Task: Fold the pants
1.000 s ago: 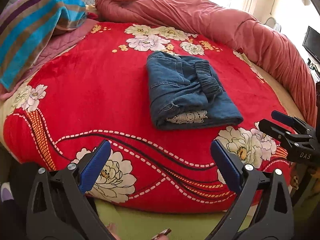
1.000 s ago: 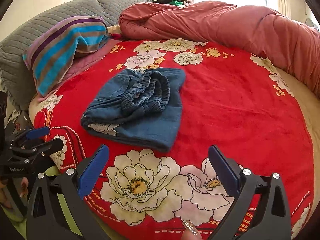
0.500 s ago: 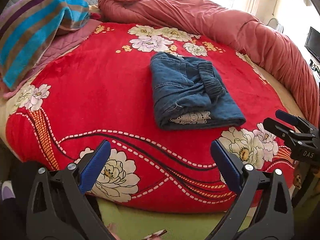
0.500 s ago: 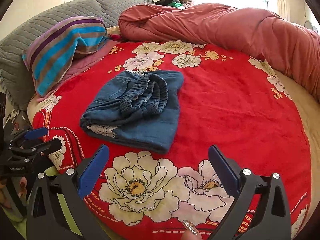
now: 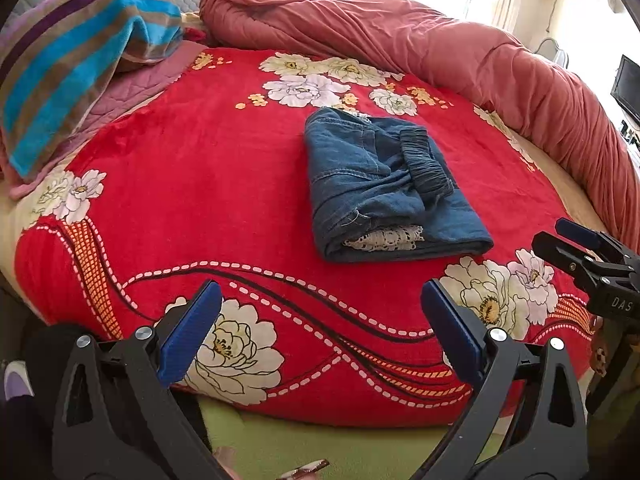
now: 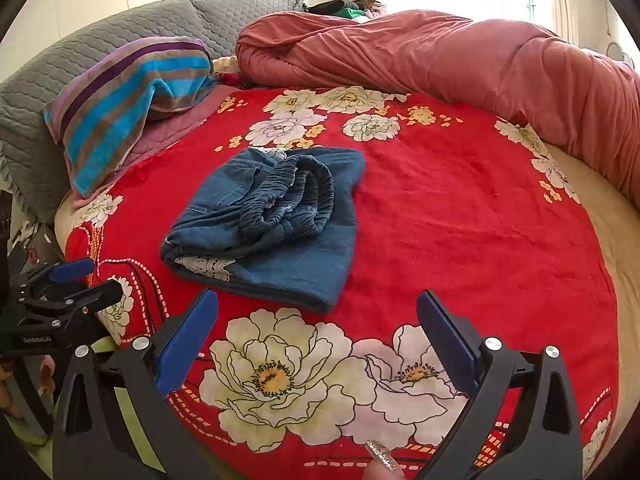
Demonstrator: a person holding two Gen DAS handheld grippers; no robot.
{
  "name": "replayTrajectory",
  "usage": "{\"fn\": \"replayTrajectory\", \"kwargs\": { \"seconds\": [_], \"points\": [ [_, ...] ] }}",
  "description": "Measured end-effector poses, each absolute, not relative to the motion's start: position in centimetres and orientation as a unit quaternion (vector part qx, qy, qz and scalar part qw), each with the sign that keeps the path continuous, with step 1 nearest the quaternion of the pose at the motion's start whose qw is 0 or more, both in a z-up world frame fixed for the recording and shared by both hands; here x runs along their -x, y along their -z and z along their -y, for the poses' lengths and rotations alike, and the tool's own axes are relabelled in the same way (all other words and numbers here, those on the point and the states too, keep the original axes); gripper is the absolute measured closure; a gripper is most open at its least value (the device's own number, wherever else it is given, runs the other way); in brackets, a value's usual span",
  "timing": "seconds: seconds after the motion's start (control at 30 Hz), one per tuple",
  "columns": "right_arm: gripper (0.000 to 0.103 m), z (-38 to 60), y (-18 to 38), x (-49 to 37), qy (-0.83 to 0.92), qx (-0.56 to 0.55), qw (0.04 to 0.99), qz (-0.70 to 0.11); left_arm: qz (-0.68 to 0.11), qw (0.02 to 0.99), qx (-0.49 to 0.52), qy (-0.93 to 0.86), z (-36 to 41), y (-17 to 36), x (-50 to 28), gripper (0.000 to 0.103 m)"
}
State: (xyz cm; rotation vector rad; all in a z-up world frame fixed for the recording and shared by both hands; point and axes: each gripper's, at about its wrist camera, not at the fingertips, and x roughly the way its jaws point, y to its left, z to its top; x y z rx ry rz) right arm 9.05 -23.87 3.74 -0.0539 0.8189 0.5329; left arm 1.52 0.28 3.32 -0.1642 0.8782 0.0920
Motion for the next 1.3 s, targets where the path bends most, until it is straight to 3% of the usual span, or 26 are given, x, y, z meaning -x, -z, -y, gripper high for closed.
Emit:
{"fn": "replayTrajectory", "kwargs": {
  "seconds": [1.3],
  "points": [
    [0.004, 24.0, -2.7, -9.1, -0.257, 0.026, 0.878, -0.404, -0.427, 0.899, 0.085, -0.046, -0.5, -3.3, -1.5, 0.010]
  ]
}}
